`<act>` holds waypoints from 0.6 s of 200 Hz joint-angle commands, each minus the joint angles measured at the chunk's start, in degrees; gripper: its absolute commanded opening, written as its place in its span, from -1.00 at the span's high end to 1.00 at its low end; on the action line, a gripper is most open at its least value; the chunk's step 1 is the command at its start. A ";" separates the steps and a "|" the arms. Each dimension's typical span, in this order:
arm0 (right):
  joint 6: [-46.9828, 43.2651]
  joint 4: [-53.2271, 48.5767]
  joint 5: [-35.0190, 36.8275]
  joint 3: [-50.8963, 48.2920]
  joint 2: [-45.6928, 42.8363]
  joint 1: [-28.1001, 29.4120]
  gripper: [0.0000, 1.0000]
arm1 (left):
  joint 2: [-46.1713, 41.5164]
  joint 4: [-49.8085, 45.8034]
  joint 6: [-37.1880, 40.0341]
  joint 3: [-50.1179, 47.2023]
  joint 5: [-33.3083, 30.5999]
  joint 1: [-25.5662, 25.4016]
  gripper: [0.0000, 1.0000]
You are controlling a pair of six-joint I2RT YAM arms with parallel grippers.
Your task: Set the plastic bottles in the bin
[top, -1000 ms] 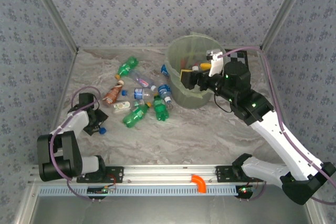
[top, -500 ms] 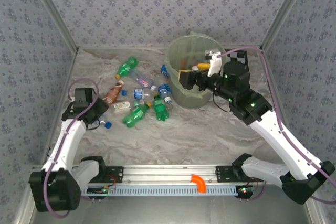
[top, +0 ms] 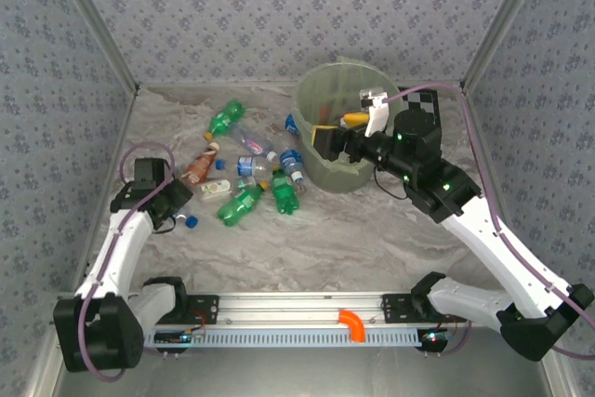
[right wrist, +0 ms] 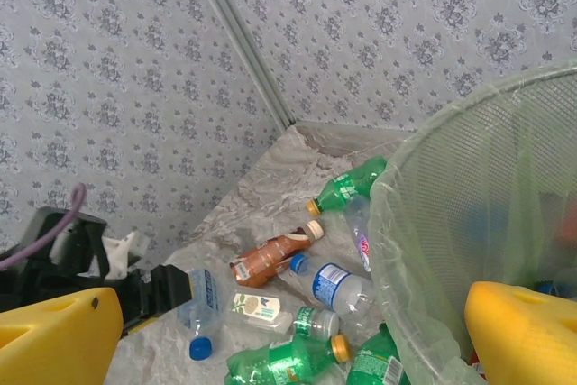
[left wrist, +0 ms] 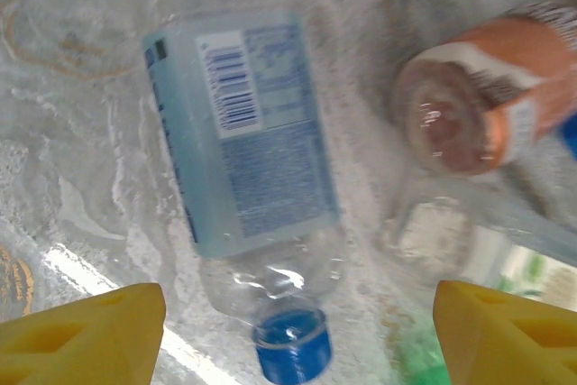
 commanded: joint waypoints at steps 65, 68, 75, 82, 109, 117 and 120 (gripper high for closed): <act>-0.05 -0.20 1.35 0.25 0.02 0.55 -0.99 | 11.50 9.72 -2.19 -2.79 -1.39 1.12 -0.61; -0.08 -0.14 1.35 0.22 0.02 0.56 -0.99 | 11.87 10.06 -2.15 -2.89 -1.36 1.14 -0.60; -0.07 -0.30 1.35 0.25 0.02 0.57 -0.99 | 12.75 10.98 -2.09 -3.22 -1.36 1.29 -0.59; -0.10 -0.31 1.35 0.25 0.02 0.54 -0.99 | 13.51 11.78 -2.04 -3.50 -1.36 1.36 -0.58; -0.41 -0.79 1.50 0.40 -0.07 0.64 -0.99 | 15.81 13.70 -1.48 -4.24 -1.62 1.57 -0.50; -0.47 -0.98 1.53 0.42 -0.10 0.65 -0.99 | 15.94 13.85 -1.16 -4.33 -1.81 1.61 -0.45; -0.49 -1.00 1.60 0.42 -0.15 0.68 -0.99 | 16.03 13.86 -1.10 -4.33 -1.95 1.64 -0.43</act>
